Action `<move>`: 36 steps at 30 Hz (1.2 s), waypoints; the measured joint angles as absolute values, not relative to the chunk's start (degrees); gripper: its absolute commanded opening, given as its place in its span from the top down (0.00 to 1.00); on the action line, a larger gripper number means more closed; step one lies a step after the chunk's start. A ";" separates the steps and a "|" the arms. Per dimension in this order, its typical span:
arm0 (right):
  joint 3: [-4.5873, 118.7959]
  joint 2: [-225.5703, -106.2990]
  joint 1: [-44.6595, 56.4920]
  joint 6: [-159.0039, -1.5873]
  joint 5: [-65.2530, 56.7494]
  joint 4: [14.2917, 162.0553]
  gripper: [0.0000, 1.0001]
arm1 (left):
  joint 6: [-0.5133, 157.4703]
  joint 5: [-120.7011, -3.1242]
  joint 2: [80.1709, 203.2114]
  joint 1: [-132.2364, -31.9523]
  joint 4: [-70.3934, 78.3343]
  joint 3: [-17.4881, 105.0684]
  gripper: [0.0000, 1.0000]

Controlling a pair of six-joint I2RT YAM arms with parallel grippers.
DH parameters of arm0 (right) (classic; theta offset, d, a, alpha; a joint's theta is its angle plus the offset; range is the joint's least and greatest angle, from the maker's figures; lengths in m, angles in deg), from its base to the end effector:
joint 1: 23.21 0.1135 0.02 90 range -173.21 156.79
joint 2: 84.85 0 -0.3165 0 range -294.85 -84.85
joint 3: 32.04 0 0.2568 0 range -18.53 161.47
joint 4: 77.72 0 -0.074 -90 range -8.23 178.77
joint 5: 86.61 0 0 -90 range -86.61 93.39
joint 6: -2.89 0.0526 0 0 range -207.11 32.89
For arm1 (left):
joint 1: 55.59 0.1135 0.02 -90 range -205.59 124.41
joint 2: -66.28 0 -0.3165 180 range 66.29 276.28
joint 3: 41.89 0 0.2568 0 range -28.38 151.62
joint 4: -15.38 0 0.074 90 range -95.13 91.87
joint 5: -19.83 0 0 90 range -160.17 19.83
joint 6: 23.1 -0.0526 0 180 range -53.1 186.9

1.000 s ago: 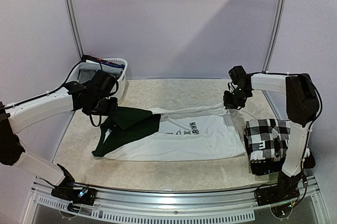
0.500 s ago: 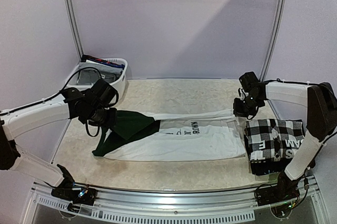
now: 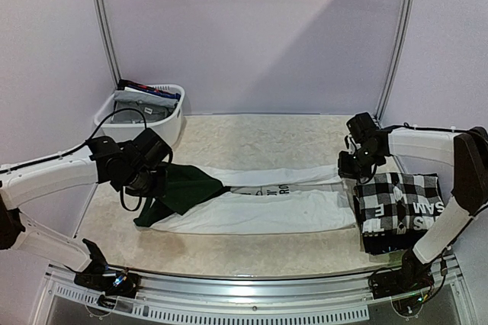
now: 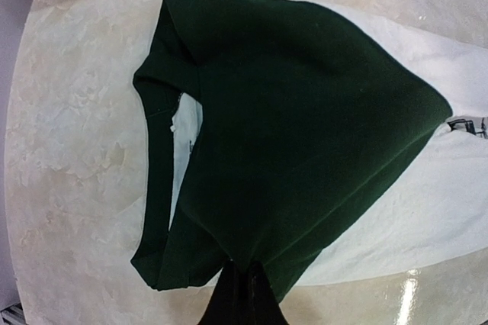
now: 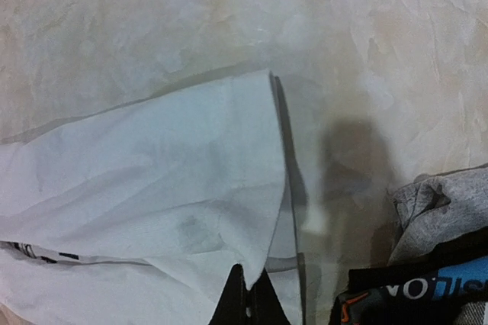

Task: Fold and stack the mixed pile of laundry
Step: Fold the 1/3-folded T-shirt at the center of the board.

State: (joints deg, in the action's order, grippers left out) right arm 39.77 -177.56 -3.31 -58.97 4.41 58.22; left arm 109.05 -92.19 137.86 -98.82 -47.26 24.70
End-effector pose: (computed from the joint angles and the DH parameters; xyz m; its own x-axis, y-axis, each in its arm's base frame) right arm 0.3092 0.1109 0.2233 -0.9084 0.1727 -0.3808 0.1079 0.9767 0.1854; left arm 0.1757 -0.1381 0.2779 -0.8559 -0.0493 -0.5148 -0.0585 0.9983 0.0016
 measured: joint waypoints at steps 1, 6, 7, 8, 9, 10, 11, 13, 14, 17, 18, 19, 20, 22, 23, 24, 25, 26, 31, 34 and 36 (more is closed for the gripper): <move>39.77 -176.80 -2.72 -58.95 4.43 58.20 0.99 | 109.29 -92.30 137.68 -98.97 -47.28 24.33 1.00; 39.77 -174.17 -0.27 -58.71 5.28 58.20 0.98 | 110.38 -92.65 136.06 -99.39 -47.34 23.32 1.00; 39.73 -174.17 -0.12 -58.60 5.72 58.20 0.98 | 110.51 -92.68 135.87 -99.45 -47.37 23.15 1.00; 39.47 -174.17 -0.08 -58.42 6.22 58.20 0.98 | 110.60 -92.65 135.82 -99.49 -47.30 23.00 1.00; 39.07 -174.17 -0.08 -58.12 6.72 58.11 0.98 | 110.73 -92.63 135.78 -99.52 -47.28 22.73 1.00; 38.70 -174.17 -0.08 -57.79 7.18 58.03 0.98 | 110.86 -92.59 135.76 -99.58 -47.28 22.49 1.00; 38.33 -174.17 -0.08 -57.59 7.47 57.96 0.98 | 111.00 -92.46 135.76 -99.65 -47.30 22.19 1.00; 37.37 -174.17 -0.08 -57.24 7.84 57.87 0.97 | 111.24 -92.19 135.74 -99.82 -47.30 21.57 1.00; 36.93 -174.17 -0.08 -57.09 7.88 57.87 0.96 | 111.34 -92.02 135.71 -99.91 -47.32 21.36 1.00; 36.10 -174.17 -0.08 -56.52 7.90 57.66 0.92 | 111.50 -91.50 135.54 -100.19 -47.41 20.68 1.00; 35.95 -174.17 -0.08 -56.35 7.92 57.55 0.89 | 111.50 -91.30 135.43 -100.22 -47.48 20.53 1.00; 35.90 -174.17 -0.08 -56.24 7.92 57.48 0.86 | 111.50 -91.12 135.32 -100.22 -47.52 20.42 0.99; 35.86 -174.17 -0.08 -56.17 7.95 57.35 0.84 | 111.45 -90.80 135.19 -100.22 -47.58 20.33 0.96; 35.86 -174.17 -0.08 -55.93 7.97 57.13 0.75 | 111.24 -89.86 135.15 -100.24 -47.63 20.20 0.88; 35.86 -174.17 -0.08 -56.06 7.88 57.02 0.74 | 111.15 -89.35 135.17 -100.24 -47.61 20.09 0.79; 35.86 -174.15 -0.08 -56.26 7.77 56.89 0.72 | 111.00 -88.72 135.17 -100.26 -47.63 19.89 0.68; 35.88 -174.11 -0.08 -56.08 7.66 56.85 0.71 | 110.73 -88.33 135.17 -100.33 -47.69 19.70 0.59; 35.88 -173.98 -0.08 -56.17 7.55 56.63 0.70 | 110.62 -87.85 135.17 -100.39 -47.87 19.52 0.51; 38.13 -171.88 0.21 -56.70 7.27 54.09 0.60 | 110.10 -87.36 134.23 -101.31 -48.96 19.52 0.27; 41.63 -170.39 0.93 -57.22 7.25 52.80 0.59 | 110.01 -88.61 131.25 -101.68 -49.73 19.72 0.34; 44.10 -169.67 1.80 -57.70 7.25 52.63 0.61 | 110.10 -90.10 129.20 -101.72 -49.75 19.80 0.42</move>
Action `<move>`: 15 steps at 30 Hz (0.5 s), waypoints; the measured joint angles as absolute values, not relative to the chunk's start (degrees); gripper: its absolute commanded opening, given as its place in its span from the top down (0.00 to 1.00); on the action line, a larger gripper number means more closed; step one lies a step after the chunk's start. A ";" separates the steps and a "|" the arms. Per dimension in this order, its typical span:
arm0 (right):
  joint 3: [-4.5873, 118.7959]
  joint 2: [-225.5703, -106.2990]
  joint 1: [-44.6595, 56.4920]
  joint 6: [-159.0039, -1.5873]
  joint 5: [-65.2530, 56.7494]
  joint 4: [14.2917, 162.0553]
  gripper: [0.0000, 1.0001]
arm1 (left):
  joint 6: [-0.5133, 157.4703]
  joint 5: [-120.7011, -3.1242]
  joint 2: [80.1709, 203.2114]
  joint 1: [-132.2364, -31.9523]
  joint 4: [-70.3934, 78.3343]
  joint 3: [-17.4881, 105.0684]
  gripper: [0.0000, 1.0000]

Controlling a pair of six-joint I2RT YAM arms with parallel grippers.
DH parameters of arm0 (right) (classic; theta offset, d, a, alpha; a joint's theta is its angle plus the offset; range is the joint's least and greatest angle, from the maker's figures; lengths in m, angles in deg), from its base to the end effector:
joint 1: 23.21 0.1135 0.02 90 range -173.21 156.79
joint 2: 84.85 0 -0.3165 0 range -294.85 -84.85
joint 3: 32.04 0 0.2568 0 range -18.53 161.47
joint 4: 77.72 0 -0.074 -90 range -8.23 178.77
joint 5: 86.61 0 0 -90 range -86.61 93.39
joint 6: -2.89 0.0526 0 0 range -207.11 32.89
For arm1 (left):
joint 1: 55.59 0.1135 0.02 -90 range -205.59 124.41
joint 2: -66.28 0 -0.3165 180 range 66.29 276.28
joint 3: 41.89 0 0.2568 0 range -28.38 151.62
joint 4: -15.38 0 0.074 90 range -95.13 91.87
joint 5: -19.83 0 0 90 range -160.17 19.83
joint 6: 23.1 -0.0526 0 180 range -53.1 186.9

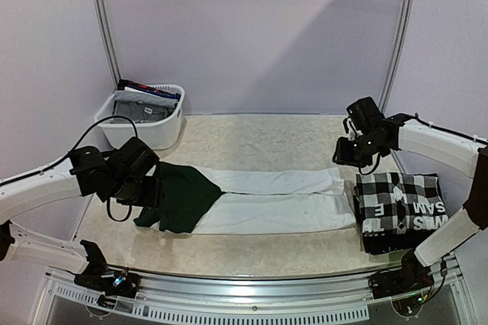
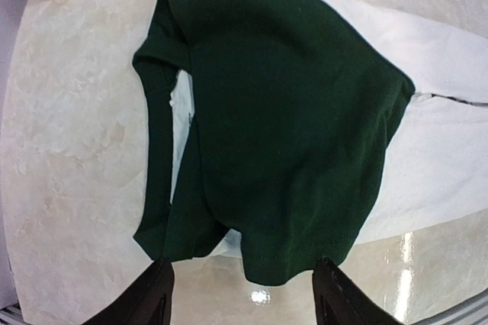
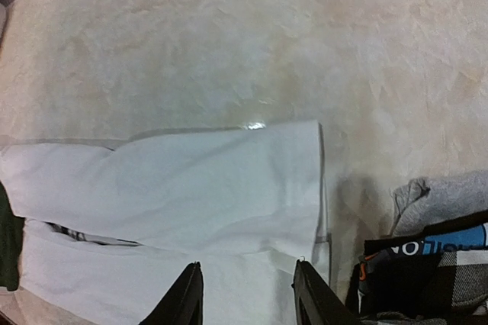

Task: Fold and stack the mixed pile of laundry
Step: Fold the 1/3-folded T-shirt at the center of the board, then rotate the rectangle-folded T-shirt at the center of the board.

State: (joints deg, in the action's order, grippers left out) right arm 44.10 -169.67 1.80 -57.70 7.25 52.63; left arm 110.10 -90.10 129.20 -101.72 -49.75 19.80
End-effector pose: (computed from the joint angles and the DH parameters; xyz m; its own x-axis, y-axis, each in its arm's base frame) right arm 0.2840 0.1286 0.2823 -0.8633 0.1379 -0.4855 0.0392 0.9774 0.2079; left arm 0.1392 -0.1189 0.2767 -0.8619 -0.0320 -0.5061 -0.0096 0.9989 -0.0469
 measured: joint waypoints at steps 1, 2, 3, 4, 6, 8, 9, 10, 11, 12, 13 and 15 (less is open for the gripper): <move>45.24 -169.52 2.35 -57.90 7.18 52.76 0.62 | 109.86 -91.21 128.06 -101.72 -49.66 19.78 0.48; 46.18 -169.45 2.90 -58.07 6.92 53.02 0.64 | 110.01 -91.71 127.71 -101.75 -49.42 19.78 0.52; 46.88 -169.60 3.36 -58.29 6.33 53.50 0.66 | 110.03 -92.39 127.30 -101.75 -48.63 19.54 0.56; 47.31 -169.89 3.73 -58.58 5.59 54.16 0.68 | 109.81 -92.96 127.17 -101.77 -47.37 19.04 0.58; 48.19 -171.61 4.10 -58.90 3.57 55.47 0.72 | 109.77 -93.44 127.52 -101.79 -44.39 17.51 0.61; 49.08 -175.13 4.27 -59.23 1.43 57.20 0.76 | 109.86 -93.55 128.92 -101.79 -41.44 15.78 0.62; 49.35 -176.84 4.27 -59.49 0.67 57.79 0.77 | 109.90 -93.55 130.07 -101.79 -39.72 14.95 0.63; 49.50 -178.96 4.30 -59.60 -0.01 58.62 0.77 | 109.97 -93.53 131.43 -101.79 -37.97 14.17 0.63; 49.52 -181.08 4.30 -59.71 -0.86 59.21 0.77 | 110.01 -93.46 132.98 -101.79 -36.33 13.51 0.64; 49.52 -183.13 4.30 -59.82 -1.56 59.56 0.77 | 110.01 -93.42 134.73 -101.79 -34.82 13.05 0.64; 49.52 -185.04 4.30 -60.00 -2.00 59.82 0.77 | 110.06 -93.38 136.26 -101.77 -33.77 12.88 0.65; 49.52 -187.99 4.30 -60.26 -2.59 60.17 0.76 | 110.03 -93.35 140.15 -101.70 -31.13 12.85 0.65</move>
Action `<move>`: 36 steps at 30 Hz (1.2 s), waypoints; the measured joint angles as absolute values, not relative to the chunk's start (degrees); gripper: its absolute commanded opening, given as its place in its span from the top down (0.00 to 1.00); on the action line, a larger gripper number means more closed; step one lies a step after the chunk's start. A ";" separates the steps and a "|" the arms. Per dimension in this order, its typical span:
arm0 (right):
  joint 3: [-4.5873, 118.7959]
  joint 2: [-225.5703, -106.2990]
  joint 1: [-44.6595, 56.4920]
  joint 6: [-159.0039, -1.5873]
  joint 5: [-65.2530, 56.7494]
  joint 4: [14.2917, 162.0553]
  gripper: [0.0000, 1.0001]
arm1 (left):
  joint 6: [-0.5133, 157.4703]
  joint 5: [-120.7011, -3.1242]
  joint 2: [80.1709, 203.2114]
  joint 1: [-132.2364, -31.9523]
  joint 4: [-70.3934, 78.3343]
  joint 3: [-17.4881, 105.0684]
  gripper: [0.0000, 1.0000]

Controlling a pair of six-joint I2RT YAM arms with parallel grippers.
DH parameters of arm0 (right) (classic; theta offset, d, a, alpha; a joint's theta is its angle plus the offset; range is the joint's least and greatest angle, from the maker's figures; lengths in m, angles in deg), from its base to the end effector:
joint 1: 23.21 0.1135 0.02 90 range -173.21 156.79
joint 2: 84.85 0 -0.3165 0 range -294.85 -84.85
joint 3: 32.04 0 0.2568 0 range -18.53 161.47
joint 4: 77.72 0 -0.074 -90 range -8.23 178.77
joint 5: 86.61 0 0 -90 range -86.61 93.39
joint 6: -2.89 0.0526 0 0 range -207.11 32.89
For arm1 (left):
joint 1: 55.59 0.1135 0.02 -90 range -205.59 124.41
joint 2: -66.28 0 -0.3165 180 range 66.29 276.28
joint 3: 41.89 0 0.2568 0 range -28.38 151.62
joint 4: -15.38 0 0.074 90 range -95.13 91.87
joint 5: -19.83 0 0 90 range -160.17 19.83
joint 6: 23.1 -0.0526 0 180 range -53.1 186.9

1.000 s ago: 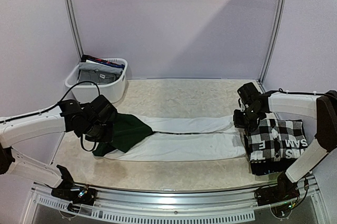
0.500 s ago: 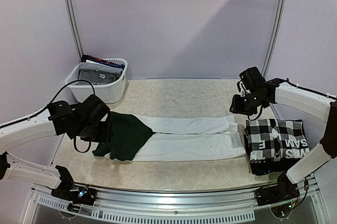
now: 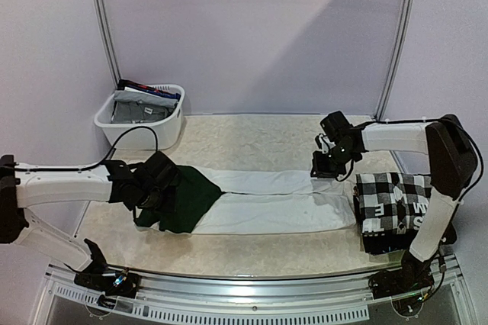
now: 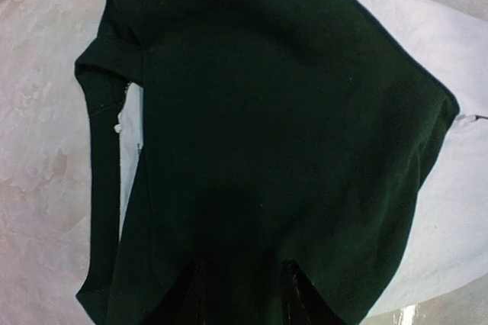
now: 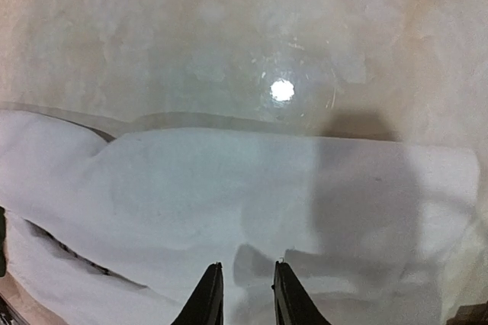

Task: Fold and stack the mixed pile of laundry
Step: Rotate the rectangle-folded T-shirt at the center of the board.

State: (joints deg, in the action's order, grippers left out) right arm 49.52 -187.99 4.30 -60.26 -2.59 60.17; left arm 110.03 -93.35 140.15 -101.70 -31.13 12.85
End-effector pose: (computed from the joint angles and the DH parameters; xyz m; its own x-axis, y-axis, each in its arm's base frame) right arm 0.3405 0.1835 0.2140 -0.9353 0.0194 -0.3533 -0.0873 0.9550 0.2835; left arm 0.1710 -0.1479 0.2219 -0.8369 -0.0366 -0.5462 -0.0304 0.9993 -0.0203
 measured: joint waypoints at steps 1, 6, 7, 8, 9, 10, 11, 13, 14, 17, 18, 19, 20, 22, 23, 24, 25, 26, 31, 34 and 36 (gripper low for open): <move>49.52 -189.28 4.30 -60.39 -2.74 60.28 0.77 | 110.03 -93.33 141.94 -101.64 -29.77 12.83 0.65; 48.49 -193.25 4.30 -60.48 -2.52 61.09 0.77 | 109.97 -92.65 149.02 -100.85 -24.68 12.81 0.66; 48.08 -193.30 4.30 -60.48 -2.41 61.57 0.77 | 109.90 -92.48 150.36 -100.54 -23.67 12.81 0.67; 47.84 -193.25 4.30 -60.43 -2.24 61.96 0.77 | 109.81 -92.19 151.67 -100.19 -22.76 12.81 0.67; 47.66 -193.23 4.30 -60.43 -2.00 62.29 0.77 | 109.77 -91.89 152.76 -99.87 -22.03 12.81 0.67; 47.27 -193.08 4.30 -60.41 -1.63 62.68 0.77 | 109.66 -91.45 154.12 -99.28 -21.03 12.81 0.68; 46.77 -192.79 4.30 -60.35 -1.47 63.23 0.77 | 109.51 -91.01 155.49 -98.58 -19.91 12.81 0.68; 45.67 -192.23 4.38 -60.19 -1.17 64.47 0.77 | 109.05 -90.58 157.26 -97.31 -17.66 13.07 0.69; 44.95 -191.85 4.41 -60.13 -1.02 65.11 0.77 | 108.68 -90.29 157.99 -96.41 -16.50 13.44 0.70; 42.64 -190.54 4.45 -59.47 -0.75 67.25 0.77 | 107.41 -90.05 160.74 -93.92 -13.60 15.41 0.70; 41.70 -189.95 4.49 -59.03 -0.77 67.97 0.77 | 106.93 -89.99 162.07 -93.09 -12.88 16.59 0.70; 40.63 -189.23 4.54 -58.64 -0.77 68.61 0.77 | 106.36 -89.97 163.32 -92.37 -12.13 17.79 0.70; 39.95 -188.71 4.69 -58.34 -0.80 68.91 0.77 | 105.84 -89.88 164.72 -91.67 -11.74 19.28 0.70; 38.79 -187.77 5.45 -57.46 -0.49 69.15 0.77 | 104.77 -89.68 167.47 -90.60 -11.46 22.43 0.70; 38.42 -187.40 6.11 -57.18 -0.21 69.17 0.76 | 104.31 -89.51 168.96 -90.16 -11.50 24.22 0.70; 38.13 -187.11 6.96 -56.87 -0.12 69.13 0.76 | 103.74 -89.29 170.53 -89.79 -11.85 26.23 0.70; 37.85 -186.87 8.01 -56.46 -0.14 69.13 0.76 | 103.15 -89.03 172.39 -89.40 -12.35 28.81 0.70; 37.61 -186.72 8.97 -56.22 -0.23 69.20 0.76 | 102.56 -88.65 174.25 -89.07 -12.70 31.32 0.70; 36.60 -186.39 15.73 -53.83 -2.65 71.16 0.76 | 99.78 -86.45 184.08 -88.11 -15.02 45.36 0.70; 35.97 -186.41 18.94 -51.95 -4.25 72.87 0.74 | 98.30 -84.89 190.07 -87.78 -17.90 55.17 0.70; 35.49 -186.39 20.75 -50.23 -4.80 74.18 0.70 | 97.58 -83.80 193.09 -87.54 -19.94 60.41 0.70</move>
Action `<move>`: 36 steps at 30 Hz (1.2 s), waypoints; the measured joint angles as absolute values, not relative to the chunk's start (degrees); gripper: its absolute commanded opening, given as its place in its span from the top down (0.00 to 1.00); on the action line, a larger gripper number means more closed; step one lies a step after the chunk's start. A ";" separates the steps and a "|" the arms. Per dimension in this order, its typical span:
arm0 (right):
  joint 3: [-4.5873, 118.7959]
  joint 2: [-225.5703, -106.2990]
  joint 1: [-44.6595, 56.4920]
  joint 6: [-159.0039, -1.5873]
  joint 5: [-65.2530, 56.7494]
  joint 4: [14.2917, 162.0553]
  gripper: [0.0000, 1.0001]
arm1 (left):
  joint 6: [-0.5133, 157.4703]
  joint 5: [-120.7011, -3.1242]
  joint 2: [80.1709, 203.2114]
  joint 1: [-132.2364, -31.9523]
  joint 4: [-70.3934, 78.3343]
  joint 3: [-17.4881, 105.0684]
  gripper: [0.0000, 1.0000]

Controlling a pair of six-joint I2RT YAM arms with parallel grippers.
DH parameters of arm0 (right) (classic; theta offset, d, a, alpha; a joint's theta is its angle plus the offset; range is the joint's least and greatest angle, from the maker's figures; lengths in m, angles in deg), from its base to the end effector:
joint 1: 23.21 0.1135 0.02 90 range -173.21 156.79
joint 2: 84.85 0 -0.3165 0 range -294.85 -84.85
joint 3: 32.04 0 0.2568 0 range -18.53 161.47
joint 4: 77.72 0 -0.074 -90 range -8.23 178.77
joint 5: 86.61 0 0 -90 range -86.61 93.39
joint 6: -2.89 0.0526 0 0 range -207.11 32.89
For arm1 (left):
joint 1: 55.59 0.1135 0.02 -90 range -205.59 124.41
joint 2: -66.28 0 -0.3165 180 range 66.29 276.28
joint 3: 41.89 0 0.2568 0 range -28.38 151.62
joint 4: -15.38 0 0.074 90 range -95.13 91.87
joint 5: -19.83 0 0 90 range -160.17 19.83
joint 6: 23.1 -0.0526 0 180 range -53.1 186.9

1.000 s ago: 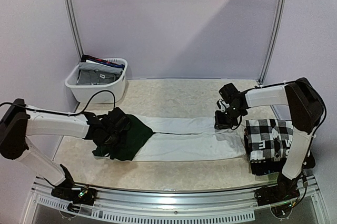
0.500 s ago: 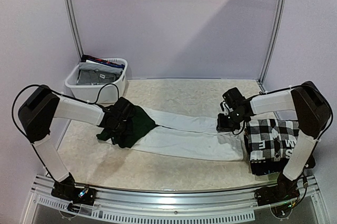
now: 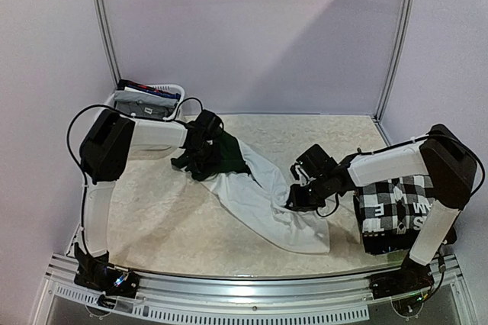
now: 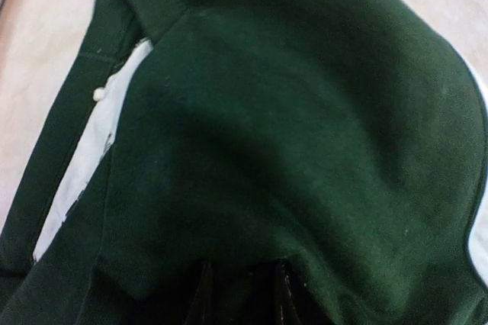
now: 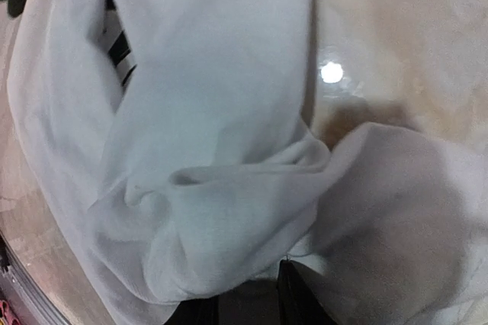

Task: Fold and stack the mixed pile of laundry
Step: Rotate the rectangle-folded T-shirt at the center of the board.

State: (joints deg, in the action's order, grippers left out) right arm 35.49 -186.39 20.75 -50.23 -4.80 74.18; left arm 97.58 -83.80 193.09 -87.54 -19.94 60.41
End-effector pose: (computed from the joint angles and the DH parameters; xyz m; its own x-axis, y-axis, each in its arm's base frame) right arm 0.2504 0.2519 0.1685 -0.9500 -0.0909 -0.2986 -0.2061 0.9011 0.3814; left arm 0.4361 -0.2573 0.1522 -0.8420 -0.0593 -0.5362 -0.0184 0.9965 -0.0812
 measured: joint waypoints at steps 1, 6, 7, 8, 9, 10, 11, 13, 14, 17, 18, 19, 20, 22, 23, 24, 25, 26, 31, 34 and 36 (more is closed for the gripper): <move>35.29 -186.37 21.56 -49.35 -4.93 74.84 0.69 | 97.07 -83.21 194.64 -87.39 -20.92 63.15 0.70; 34.00 -185.71 25.67 -44.17 -6.37 77.41 0.66 | 95.00 -80.74 201.87 -86.18 -25.95 76.04 0.70; 33.83 -185.52 26.90 -43.36 -6.70 77.52 0.65 | 94.43 -79.93 203.32 -85.88 -26.49 78.42 0.71; 33.76 -185.38 28.01 -42.73 -7.09 77.46 0.64 | 93.77 -79.26 204.72 -85.55 -26.80 80.74 0.71; 33.74 -185.30 29.48 -42.16 -7.70 77.26 0.63 | 93.05 -78.45 206.03 -85.27 -26.93 82.86 0.71; 33.78 -185.17 31.03 -41.83 -8.25 76.93 0.62 | 92.44 -77.94 207.03 -85.09 -27.02 84.48 0.72; 33.85 -185.01 32.14 -41.68 -8.91 76.37 0.60 | 91.76 -77.00 208.10 -84.89 -27.17 86.27 0.72; 34.40 -184.47 34.07 -41.66 -9.69 73.65 0.57 | 90.36 -75.65 209.92 -84.70 -27.39 89.33 0.72; 34.68 -184.18 34.59 -41.75 -9.71 72.28 0.55 | 89.68 -75.06 210.36 -84.70 -27.37 90.10 0.71; 37.50 -182.87 35.20 -43.08 -7.75 64.78 0.53 | 87.63 -73.42 210.25 -84.72 -27.37 90.29 0.68; 39.03 -182.43 35.09 -43.82 -6.70 62.62 0.53 | 87.02 -73.09 209.94 -84.72 -27.15 89.90 0.67; 40.78 -181.98 34.81 -44.65 -5.87 60.76 0.53 | 86.45 -72.83 209.28 -84.72 -26.86 88.85 0.66; 42.64 -181.52 34.46 -45.51 -4.97 59.32 0.53 | 85.88 -72.48 208.23 -84.72 -26.75 87.41 0.65; 46.09 -180.90 33.80 -47.23 -3.75 57.50 0.53 | 85.03 -72.13 205.90 -84.72 -26.71 84.65 0.64; 48.06 -180.84 33.32 -48.26 -3.22 56.65 0.53 | 84.61 -72.11 204.28 -84.74 -26.73 82.99 0.64; 49.89 -180.84 32.82 -49.33 -2.70 56.26 0.53 | 84.22 -72.11 202.40 -84.74 -26.69 81.22 0.63; 51.51 -180.84 32.14 -50.69 -2.35 56.10 0.54 | 83.98 -72.17 200.26 -84.76 -26.45 79.39 0.62; 52.93 -180.88 31.36 -52.06 -2.00 56.15 0.54 | 83.78 -72.28 197.96 -84.83 -26.12 77.53 0.61; 60.89 -184.95 26.94 -59.47 -1.71 57.50 0.56 | 83.46 -73.59 185.33 -84.96 -22.49 67.06 0.56; 67.23 -190.32 24.16 -63.01 -3.73 57.92 0.57 | 83.72 -74.47 178.51 -85.13 -19.45 60.00 0.54; 72.97 -195.29 22.15 -64.91 -6.02 58.03 0.57 | 84.29 -75.34 174.84 -85.40 -18.06 55.13 0.53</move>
